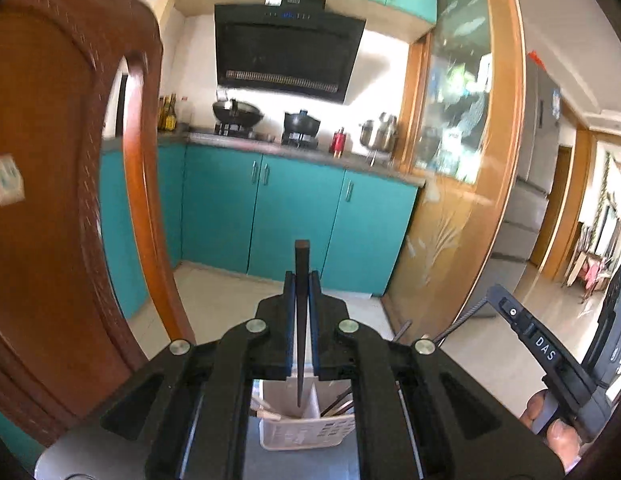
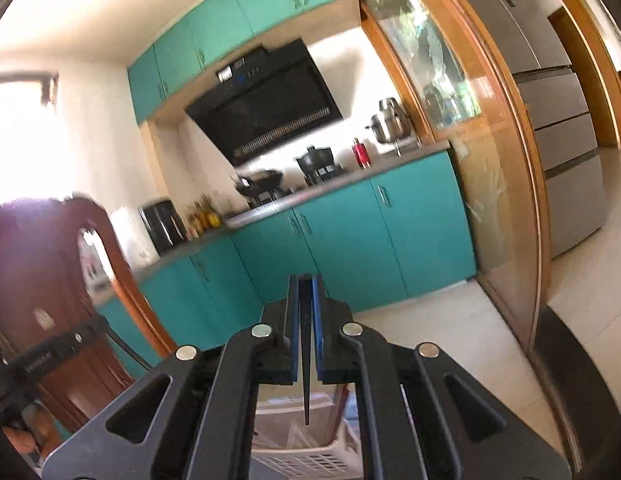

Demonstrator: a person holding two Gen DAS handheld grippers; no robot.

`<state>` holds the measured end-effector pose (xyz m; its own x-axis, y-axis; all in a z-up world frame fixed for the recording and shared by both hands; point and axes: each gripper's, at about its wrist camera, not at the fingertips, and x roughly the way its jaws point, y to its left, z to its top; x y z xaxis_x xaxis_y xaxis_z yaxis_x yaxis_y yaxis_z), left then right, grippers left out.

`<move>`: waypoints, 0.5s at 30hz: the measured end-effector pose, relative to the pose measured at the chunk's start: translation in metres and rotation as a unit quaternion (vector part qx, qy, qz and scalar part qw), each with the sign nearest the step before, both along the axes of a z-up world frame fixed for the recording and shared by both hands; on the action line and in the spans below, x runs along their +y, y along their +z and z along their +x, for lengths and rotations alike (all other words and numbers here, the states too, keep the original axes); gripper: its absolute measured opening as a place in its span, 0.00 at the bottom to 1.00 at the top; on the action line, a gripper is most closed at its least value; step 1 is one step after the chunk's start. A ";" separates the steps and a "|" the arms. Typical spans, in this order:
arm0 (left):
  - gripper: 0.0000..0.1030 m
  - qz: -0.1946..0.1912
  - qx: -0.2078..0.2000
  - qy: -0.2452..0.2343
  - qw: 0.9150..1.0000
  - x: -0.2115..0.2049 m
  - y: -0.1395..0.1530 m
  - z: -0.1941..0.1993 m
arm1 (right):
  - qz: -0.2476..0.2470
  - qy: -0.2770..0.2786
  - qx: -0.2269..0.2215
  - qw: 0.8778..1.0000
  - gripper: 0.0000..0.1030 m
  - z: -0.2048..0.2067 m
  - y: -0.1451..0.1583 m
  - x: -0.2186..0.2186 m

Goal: Organize utensils
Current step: 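Lift both chopsticks over the white holder and open both tools to drop them in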

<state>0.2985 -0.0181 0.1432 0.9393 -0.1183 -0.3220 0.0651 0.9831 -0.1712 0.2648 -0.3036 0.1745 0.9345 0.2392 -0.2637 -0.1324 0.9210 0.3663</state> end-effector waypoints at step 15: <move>0.08 0.047 0.050 0.010 0.998 -0.014 -0.075 0.016 | -0.053 0.028 0.044 0.997 0.07 0.009 -0.047 0.030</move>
